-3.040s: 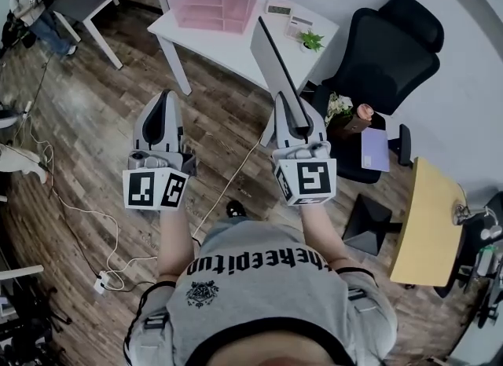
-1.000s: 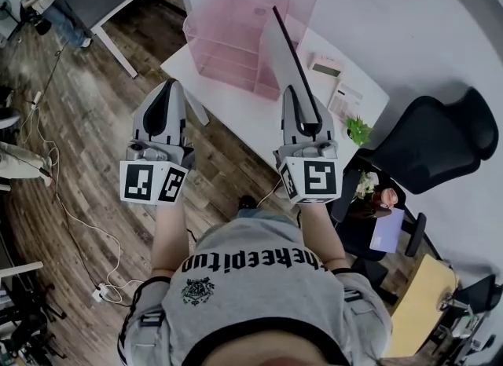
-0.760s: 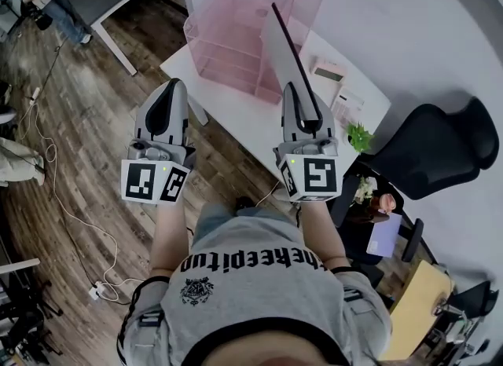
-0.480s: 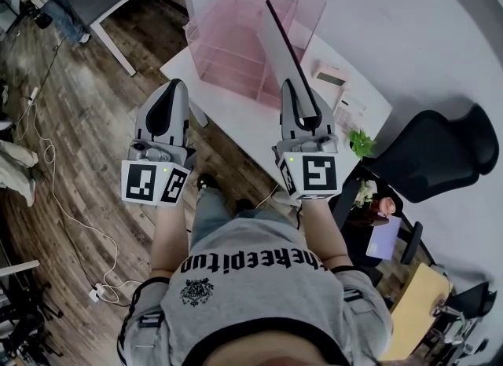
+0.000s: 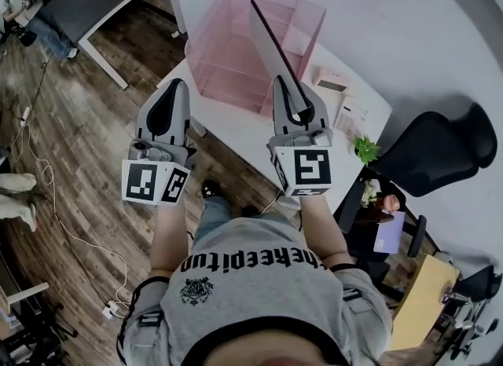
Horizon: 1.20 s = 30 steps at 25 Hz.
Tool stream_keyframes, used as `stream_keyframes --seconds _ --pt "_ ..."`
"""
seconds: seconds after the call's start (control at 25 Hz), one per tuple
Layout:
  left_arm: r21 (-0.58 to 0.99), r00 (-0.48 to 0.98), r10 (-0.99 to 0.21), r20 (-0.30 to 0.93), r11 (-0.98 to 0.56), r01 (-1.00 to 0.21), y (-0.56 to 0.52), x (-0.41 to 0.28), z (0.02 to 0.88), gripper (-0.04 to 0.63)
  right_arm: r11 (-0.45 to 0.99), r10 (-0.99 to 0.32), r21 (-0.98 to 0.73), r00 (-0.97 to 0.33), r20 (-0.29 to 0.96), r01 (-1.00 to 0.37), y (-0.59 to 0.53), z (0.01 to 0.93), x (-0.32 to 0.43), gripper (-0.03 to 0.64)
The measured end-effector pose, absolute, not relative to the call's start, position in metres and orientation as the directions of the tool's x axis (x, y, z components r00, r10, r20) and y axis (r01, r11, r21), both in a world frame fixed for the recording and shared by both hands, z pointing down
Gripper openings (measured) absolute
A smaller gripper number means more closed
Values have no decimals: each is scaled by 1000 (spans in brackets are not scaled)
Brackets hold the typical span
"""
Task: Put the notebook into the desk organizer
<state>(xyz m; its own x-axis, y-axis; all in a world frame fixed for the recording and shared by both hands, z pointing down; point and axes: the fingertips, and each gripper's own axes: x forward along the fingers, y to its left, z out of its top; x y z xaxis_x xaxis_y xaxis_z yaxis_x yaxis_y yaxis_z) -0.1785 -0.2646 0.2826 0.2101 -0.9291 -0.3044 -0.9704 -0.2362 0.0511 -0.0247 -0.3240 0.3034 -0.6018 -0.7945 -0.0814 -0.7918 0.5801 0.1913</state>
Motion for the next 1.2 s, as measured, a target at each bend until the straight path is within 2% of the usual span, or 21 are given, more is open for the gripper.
stream_keyframes --seconds 0.28,0.68,1.2 --pt "41 280 -914 -295 -305 -951 -300 -199 283 3 518 -842 261 -539 -11 -815 -363 310 -55 9" --pt "25 350 -891 -288 -373 -928 -332 -223 283 3 419 -898 454 -432 80 -786 -407 320 -89 9" --pt "27 381 -877 -293 -406 -913 -357 -264 285 3 348 -930 753 -307 202 -558 -459 349 -131 9"
